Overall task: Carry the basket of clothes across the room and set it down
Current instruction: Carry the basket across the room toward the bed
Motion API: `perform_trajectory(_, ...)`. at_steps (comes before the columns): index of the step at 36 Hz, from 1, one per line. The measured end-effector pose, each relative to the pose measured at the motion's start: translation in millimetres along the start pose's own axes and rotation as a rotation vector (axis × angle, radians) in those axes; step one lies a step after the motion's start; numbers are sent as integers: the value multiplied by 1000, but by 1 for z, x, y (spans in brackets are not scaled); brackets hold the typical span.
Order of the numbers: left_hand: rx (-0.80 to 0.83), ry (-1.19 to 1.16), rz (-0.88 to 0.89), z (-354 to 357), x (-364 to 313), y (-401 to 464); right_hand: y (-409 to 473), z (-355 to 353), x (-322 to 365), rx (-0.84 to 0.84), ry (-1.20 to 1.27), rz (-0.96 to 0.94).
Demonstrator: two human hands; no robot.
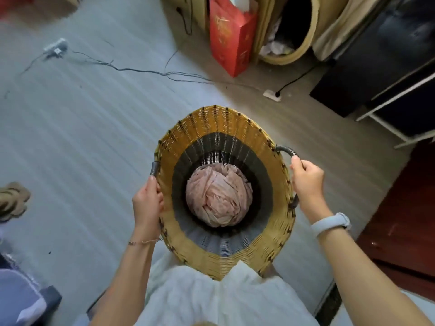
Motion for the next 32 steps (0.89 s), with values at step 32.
perform_trajectory(32,-626,-469,-72,-284,-148,256,185,502,337,523,-327,-314)
Point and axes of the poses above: each hand's wrist, its own y-axis towards the middle knuckle, its own z-axis out of the palm, x = y × z, the point moved 10 cm from there along y, towards the middle knuckle, and after that the axes turned 11 degrees about x, right-handed, at the moved point
